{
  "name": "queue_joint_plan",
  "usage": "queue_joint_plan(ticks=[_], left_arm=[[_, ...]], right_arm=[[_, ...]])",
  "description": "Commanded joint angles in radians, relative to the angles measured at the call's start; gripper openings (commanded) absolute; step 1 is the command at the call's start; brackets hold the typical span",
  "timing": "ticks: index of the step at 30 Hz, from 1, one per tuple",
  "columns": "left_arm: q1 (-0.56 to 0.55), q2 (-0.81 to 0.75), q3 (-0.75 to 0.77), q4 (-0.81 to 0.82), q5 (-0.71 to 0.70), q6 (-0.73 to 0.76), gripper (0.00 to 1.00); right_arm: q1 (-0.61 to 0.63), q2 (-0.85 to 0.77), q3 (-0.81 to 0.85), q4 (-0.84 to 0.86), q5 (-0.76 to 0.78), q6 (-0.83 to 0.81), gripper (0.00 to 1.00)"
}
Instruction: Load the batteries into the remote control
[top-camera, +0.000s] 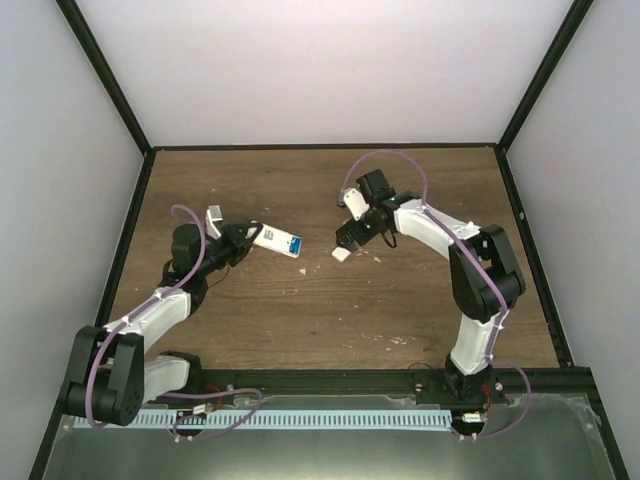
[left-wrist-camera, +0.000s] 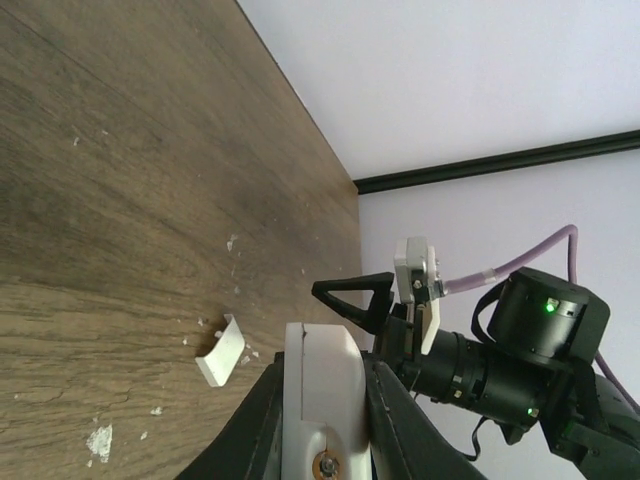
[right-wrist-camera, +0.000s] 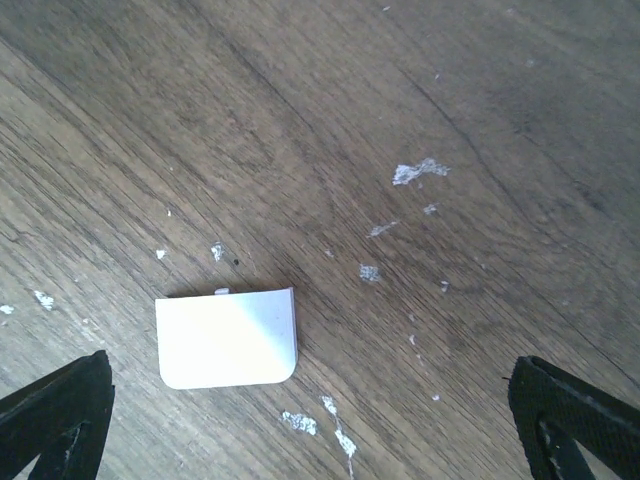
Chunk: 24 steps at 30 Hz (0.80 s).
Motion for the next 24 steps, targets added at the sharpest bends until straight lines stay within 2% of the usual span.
queue_joint_plan(ticks=[1, 8, 14, 24], left_arm=[[0.006, 0.010, 0.016, 0.011, 0.037, 0.042, 0.00], [0.005, 0.021, 0.029, -0.040, 0.052, 0.083, 0.00], [0.005, 0.081, 0.037, -0.047, 0.101, 0.078, 0.00], [0.005, 0.122, 0.067, -0.136, 0.114, 0.103, 0.00]], right_arm=[[0.023, 0.039, -0.003, 0.032, -0.012, -0.046, 1.00], [0.055, 0.096, 0.008, 0.014, -0.050, -0.062, 1.00], [0.084, 0.135, 0.017, -0.010, -0.015, -0.071, 0.99], [0.097, 0.171, 0.013, -0.042, 0.021, -0.079, 0.83]])
